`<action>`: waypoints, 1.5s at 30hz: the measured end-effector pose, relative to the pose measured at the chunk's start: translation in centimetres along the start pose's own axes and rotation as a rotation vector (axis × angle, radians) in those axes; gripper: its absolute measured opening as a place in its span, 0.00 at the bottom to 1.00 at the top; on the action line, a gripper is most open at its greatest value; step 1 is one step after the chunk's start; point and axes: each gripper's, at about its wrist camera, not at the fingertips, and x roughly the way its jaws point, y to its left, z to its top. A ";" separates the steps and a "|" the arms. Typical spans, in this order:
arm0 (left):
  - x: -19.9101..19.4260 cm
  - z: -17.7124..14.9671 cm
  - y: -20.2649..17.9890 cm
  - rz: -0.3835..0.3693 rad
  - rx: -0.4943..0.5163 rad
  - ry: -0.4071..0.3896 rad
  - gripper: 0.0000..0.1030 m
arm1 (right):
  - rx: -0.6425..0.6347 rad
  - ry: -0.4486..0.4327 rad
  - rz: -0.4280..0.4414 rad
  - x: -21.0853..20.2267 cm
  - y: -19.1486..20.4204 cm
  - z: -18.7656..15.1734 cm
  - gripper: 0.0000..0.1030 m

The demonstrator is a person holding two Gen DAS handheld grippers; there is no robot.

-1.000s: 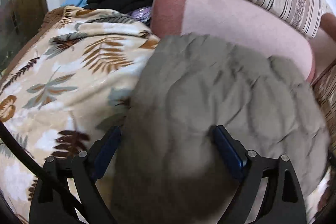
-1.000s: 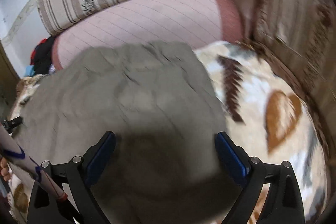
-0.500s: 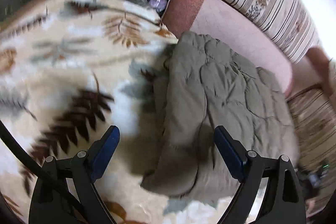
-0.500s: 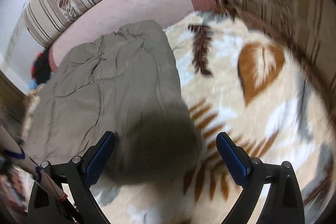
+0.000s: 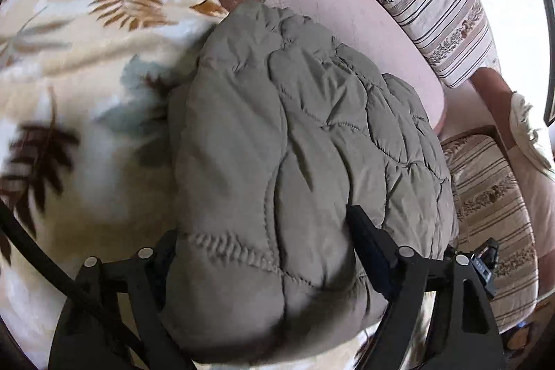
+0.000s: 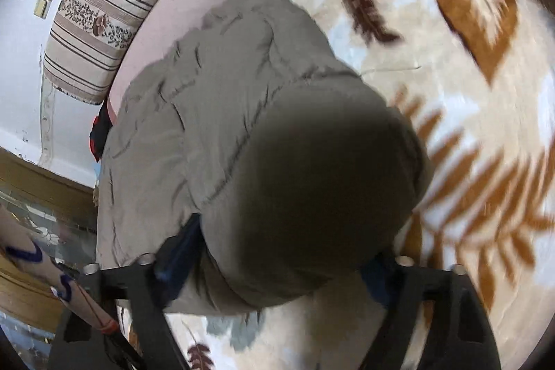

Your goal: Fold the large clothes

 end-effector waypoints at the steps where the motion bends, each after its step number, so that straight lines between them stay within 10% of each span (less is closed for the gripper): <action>1: 0.2 0.5 -0.4 0.018 0.016 -0.002 0.79 | 0.006 -0.002 -0.001 0.2 0.0 0.6 0.73; 13: -3.3 -0.8 -1.7 0.167 0.129 -0.061 0.80 | 0.015 -0.035 -0.003 -1.2 -1.5 -0.8 0.81; 22: -8.0 -4.0 -2.9 0.289 0.175 -0.151 0.80 | -0.236 -0.292 -0.289 -9.2 2.9 -3.8 0.81; 32: -5.6 -4.4 -1.9 0.398 0.100 -0.129 0.86 | -0.168 -0.068 -0.273 -1.6 2.3 -1.9 0.81; 38: -10.5 -7.2 -5.8 0.569 0.260 -0.299 0.86 | -0.250 -0.161 -0.326 -6.5 3.6 -4.5 0.82; 45: -17.2 -11.7 -10.1 0.532 0.292 -0.505 0.95 | -0.345 -0.228 -0.339 -10.8 6.8 -9.2 0.82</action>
